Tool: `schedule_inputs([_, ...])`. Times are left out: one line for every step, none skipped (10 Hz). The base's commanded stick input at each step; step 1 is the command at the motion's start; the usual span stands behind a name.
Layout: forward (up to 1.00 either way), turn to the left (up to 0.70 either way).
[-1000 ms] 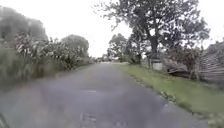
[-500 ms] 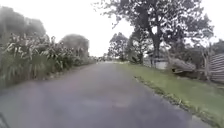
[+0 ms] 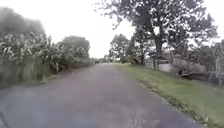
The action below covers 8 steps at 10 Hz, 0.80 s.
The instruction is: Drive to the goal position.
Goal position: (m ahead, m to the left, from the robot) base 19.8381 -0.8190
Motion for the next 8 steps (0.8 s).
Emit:
schedule_inputs([1.0, 0.0])
schedule_inputs([1.0, 0.0])
schedule_inputs([1.0, 0.0])
schedule_inputs([1.0, 0.0])
schedule_inputs([1.0, 0.0])
schedule_inputs([1.0, 0.0])
schedule_inputs([1.0, 0.0])
schedule_inputs([1.0, 0.0])
